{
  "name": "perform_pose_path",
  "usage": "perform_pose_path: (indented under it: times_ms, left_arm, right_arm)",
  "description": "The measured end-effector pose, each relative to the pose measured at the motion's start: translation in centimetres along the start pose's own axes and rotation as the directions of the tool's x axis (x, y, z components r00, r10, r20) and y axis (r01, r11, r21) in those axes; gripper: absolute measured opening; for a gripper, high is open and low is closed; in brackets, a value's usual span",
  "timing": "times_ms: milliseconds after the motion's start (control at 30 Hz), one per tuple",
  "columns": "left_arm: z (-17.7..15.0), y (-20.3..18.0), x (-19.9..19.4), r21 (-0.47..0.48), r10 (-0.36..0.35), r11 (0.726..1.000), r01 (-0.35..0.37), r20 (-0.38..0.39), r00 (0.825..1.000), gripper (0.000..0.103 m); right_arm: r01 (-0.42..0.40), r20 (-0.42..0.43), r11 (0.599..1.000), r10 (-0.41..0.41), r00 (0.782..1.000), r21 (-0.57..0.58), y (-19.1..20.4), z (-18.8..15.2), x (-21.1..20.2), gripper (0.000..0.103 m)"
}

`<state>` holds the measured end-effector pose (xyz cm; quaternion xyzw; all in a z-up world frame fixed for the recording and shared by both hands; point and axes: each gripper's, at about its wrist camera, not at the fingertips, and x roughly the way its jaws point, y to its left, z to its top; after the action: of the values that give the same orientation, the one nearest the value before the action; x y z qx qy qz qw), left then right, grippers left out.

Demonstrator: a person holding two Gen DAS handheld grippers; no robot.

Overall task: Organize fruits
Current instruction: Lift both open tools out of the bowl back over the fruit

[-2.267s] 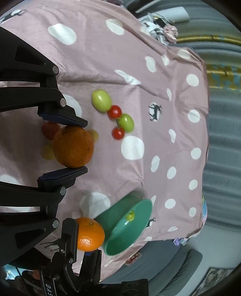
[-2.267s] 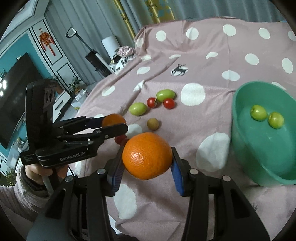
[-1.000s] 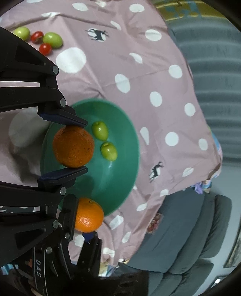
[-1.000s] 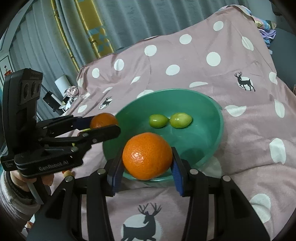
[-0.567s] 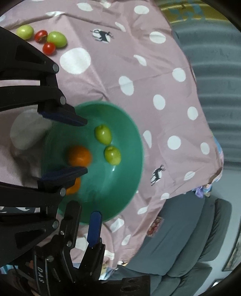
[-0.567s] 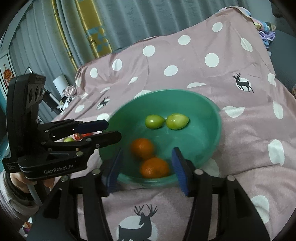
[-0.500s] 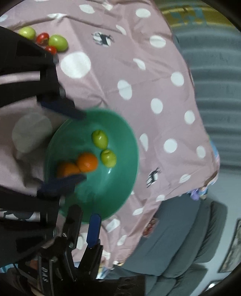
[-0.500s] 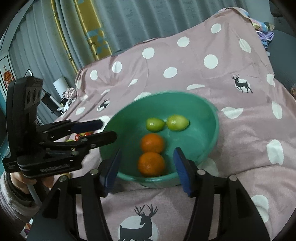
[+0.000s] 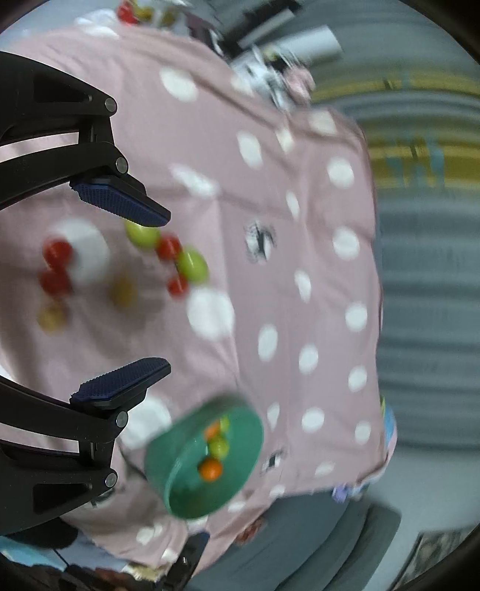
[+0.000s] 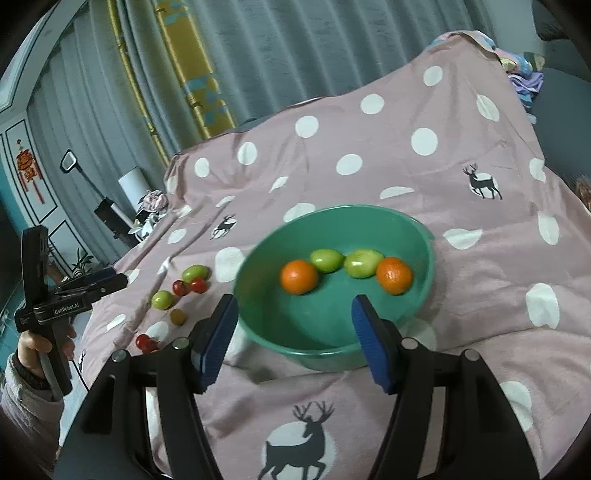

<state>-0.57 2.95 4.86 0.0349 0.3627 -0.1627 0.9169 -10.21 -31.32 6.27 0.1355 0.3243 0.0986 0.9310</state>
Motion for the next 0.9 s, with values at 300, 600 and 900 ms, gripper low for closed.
perform_pose_path:
  times_ms: [300,600,900]
  left_arm:
    - [-4.7,3.0,-1.0,-0.053,0.054,0.997,-0.059,-0.090,0.994,0.073]
    - [-6.5,3.1,-0.4,-0.060,-0.007,0.998,0.000,-0.118,0.993,0.073]
    - [-7.6,-0.4,-0.7,0.044,-0.203,0.977,0.210,-0.122,0.972,0.073]
  right_arm:
    - [-0.070,-0.049,0.996,0.067,0.997,-0.060,3.1,-0.5,0.7,0.066]
    - [-0.144,-0.171,0.982,0.122,0.978,-0.125,7.1,-2.2,3.6,0.066]
    - [-0.220,-0.271,0.965,0.175,0.946,-0.145,9.8,-3.0,7.1,0.065]
